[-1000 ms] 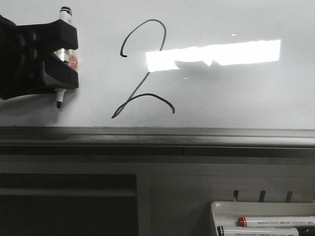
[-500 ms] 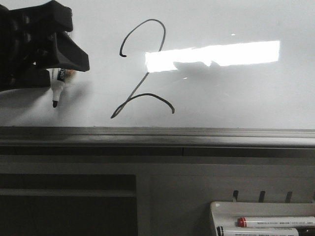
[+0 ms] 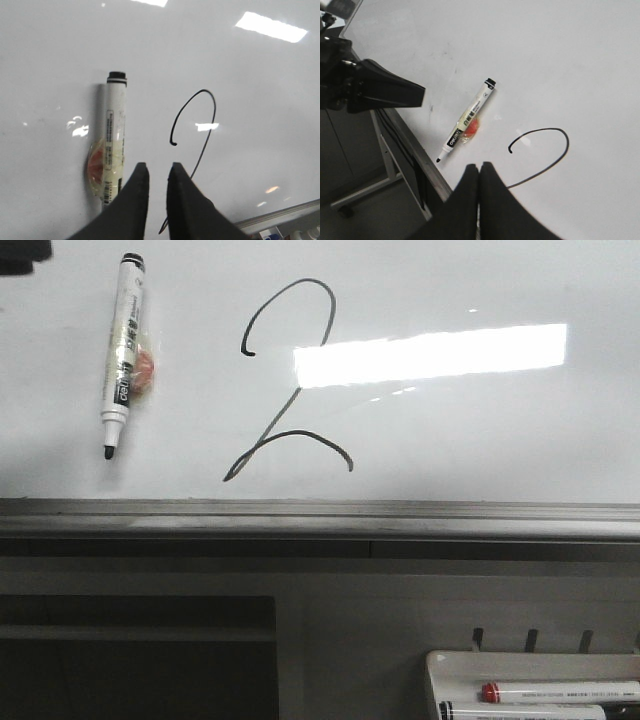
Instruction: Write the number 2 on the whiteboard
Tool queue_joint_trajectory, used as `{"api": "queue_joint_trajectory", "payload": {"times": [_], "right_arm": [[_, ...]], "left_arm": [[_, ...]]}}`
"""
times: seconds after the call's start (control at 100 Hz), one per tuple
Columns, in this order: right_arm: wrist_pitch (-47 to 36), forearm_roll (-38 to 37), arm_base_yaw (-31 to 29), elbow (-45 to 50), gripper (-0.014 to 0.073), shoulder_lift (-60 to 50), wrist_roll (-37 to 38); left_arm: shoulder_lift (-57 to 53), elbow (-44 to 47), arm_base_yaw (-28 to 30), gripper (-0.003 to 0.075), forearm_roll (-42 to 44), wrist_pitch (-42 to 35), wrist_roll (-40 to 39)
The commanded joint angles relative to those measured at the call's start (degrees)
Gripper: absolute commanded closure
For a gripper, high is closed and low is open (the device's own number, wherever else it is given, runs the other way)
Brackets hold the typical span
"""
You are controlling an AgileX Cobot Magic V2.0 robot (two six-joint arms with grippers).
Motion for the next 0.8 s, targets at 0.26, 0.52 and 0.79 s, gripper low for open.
{"api": "queue_joint_trajectory", "payload": {"times": [0.26, 0.52, 0.79], "right_arm": [[-5.82, 2.22, -0.28, 16.25, 0.0664, -26.14, -0.03], [-3.77, 2.22, -0.28, 26.77, 0.0664, -39.18, -0.03], [-2.87, 2.53, -0.28, 29.32, 0.0664, -40.61, -0.03]], "left_arm": [[-23.56, 9.00, -0.10, 0.0741, 11.03, -4.00, 0.00], [-33.81, 11.30, -0.10, 0.0741, 15.45, 5.37, 0.00], [-34.64, 11.30, -0.10, 0.0741, 13.71, 6.35, 0.00]]}}
